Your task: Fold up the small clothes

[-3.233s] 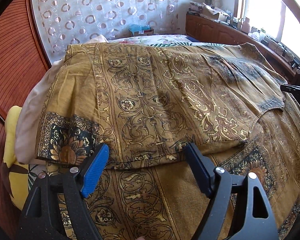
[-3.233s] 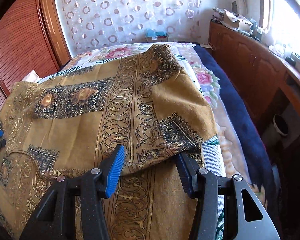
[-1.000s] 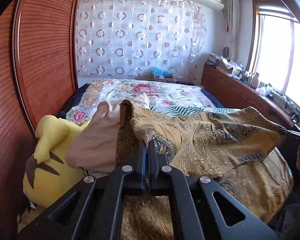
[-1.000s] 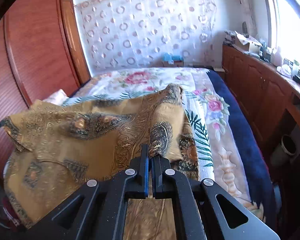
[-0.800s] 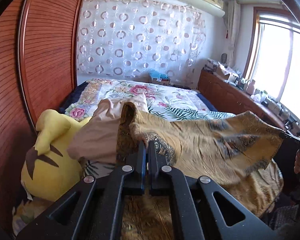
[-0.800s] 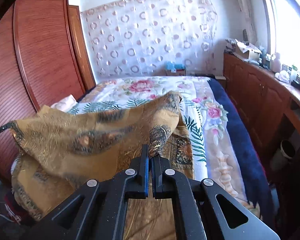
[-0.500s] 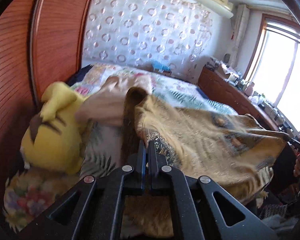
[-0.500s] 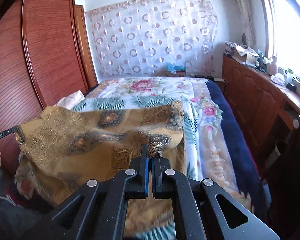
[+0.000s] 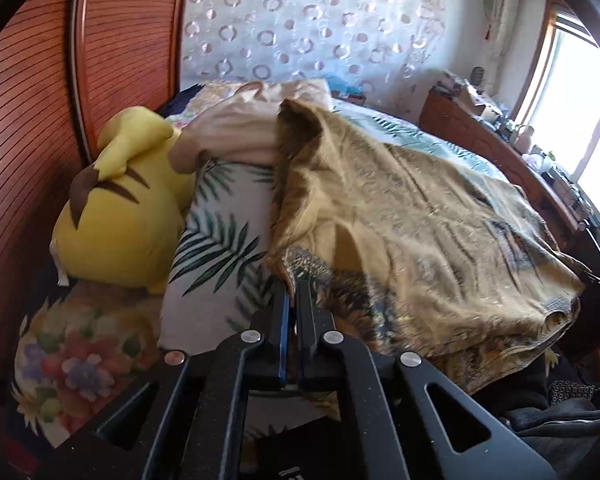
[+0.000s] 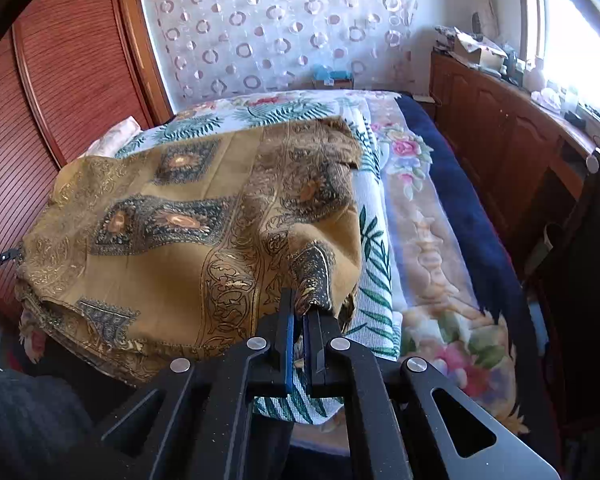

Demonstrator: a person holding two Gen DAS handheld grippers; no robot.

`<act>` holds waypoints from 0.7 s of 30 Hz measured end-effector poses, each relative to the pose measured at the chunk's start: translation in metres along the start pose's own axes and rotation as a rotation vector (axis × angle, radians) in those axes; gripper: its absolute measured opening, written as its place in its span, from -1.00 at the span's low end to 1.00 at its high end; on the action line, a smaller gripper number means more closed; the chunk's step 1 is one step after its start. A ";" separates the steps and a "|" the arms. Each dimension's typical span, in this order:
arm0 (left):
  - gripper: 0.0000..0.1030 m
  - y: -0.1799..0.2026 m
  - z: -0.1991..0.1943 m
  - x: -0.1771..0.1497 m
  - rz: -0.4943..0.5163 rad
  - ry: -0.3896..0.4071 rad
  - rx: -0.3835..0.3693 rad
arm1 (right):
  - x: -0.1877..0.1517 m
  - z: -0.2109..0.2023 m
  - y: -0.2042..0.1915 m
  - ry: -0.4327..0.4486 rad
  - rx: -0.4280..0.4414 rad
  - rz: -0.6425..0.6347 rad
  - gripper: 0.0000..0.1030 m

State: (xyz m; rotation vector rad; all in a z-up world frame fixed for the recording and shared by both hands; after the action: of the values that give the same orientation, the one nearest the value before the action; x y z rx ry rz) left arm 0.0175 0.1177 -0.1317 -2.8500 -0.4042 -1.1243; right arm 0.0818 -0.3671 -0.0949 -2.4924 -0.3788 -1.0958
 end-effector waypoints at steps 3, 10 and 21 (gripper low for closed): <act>-0.43 0.002 -0.002 0.006 0.025 0.024 0.009 | 0.004 -0.008 -0.001 0.008 -0.004 -0.021 -0.67; 0.37 0.005 0.004 0.011 0.010 0.021 0.002 | -0.010 -0.033 -0.009 0.027 -0.019 -0.060 -0.22; 0.37 0.006 0.009 0.008 0.017 0.009 0.042 | 0.000 -0.037 -0.019 0.077 -0.006 -0.072 -0.20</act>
State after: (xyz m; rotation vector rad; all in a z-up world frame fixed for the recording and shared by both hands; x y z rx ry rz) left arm 0.0309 0.1146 -0.1326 -2.8064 -0.3978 -1.1120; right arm 0.0506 -0.3672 -0.0680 -2.4503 -0.4464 -1.2195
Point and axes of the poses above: each gripper's, at about its wrist camera, not at the fingertips, and z roughly the way its jaws point, y to its right, x to its top, the point moved 7 cm from there along z, roughly the way its jaws point, and after that the axes turned 12 degrees about x, right-handed, at the moved point
